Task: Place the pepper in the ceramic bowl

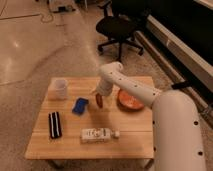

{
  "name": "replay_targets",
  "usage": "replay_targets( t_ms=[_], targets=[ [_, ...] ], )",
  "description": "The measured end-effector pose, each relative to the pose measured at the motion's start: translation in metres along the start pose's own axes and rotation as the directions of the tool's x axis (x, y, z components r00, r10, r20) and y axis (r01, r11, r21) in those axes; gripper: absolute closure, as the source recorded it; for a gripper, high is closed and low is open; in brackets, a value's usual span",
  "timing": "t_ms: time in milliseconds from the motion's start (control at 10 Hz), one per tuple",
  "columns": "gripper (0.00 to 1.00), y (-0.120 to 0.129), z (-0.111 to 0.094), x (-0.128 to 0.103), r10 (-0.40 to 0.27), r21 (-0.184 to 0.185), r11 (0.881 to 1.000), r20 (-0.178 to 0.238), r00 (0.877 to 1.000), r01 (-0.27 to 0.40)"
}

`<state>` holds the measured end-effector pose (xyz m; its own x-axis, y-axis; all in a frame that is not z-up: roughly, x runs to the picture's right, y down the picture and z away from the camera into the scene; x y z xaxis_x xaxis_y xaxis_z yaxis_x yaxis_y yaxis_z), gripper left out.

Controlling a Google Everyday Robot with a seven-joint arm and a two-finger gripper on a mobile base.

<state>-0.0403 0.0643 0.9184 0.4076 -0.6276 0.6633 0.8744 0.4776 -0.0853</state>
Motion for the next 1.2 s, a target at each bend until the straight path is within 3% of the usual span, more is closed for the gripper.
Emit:
replay_targets(
  t_ms=[400,600,800,1000,1200],
  targets=[
    [0.2,-0.005,0.029,-0.002,-0.175,-0.076,0.982,-0.002,0.985,0.174],
    [0.2,-0.005,0.041,-0.002,-0.251,-0.134,0.96,-0.039,0.967,0.244],
    [0.2,-0.008,0.042,0.006,-0.302,-0.184,0.942,-0.104,0.948,0.28],
    [0.2,-0.014,0.039,0.018,-0.323,-0.214,0.934,-0.159,0.933,0.287],
    [0.2,-0.013,0.03,0.036,-0.315,-0.239,0.935,-0.217,0.924,0.263]
  ],
)
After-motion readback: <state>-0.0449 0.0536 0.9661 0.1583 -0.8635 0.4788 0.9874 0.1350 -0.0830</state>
